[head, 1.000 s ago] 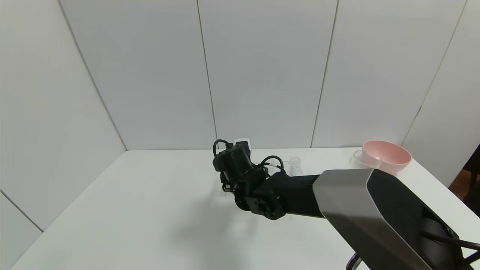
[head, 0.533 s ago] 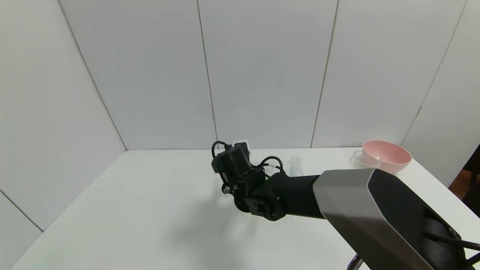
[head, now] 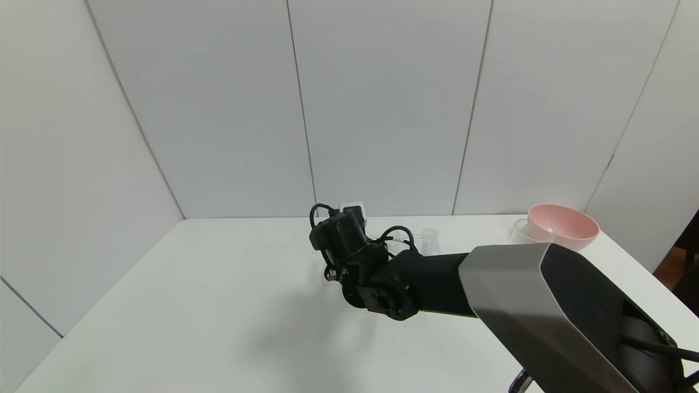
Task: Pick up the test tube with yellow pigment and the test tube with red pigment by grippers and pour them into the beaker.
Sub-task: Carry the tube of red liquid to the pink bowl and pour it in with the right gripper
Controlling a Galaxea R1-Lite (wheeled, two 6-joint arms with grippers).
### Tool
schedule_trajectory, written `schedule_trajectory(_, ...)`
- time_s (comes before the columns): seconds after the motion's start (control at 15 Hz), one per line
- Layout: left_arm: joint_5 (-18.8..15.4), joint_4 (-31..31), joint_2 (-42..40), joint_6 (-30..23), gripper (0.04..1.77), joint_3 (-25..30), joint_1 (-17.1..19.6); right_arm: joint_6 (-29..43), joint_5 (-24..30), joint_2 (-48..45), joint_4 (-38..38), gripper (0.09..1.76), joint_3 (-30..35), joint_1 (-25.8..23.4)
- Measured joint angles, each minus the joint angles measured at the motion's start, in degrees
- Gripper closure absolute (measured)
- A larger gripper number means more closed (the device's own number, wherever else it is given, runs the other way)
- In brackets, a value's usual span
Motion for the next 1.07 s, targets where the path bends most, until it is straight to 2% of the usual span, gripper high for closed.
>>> schedule_trajectory(0.73, 0.0, 0.0, 0.0, 0.0, 0.09, 0.0, 0.0, 0.0, 0.1, -1.1, -0.1, 1.34, 0.4, -0.1)
schedule_trajectory(1.07, 0.0, 0.0, 0.0, 0.0, 0.09, 0.0, 0.0, -0.3, 0.6, -5.8, 4.2, 1.34, 0.2, 0.8)
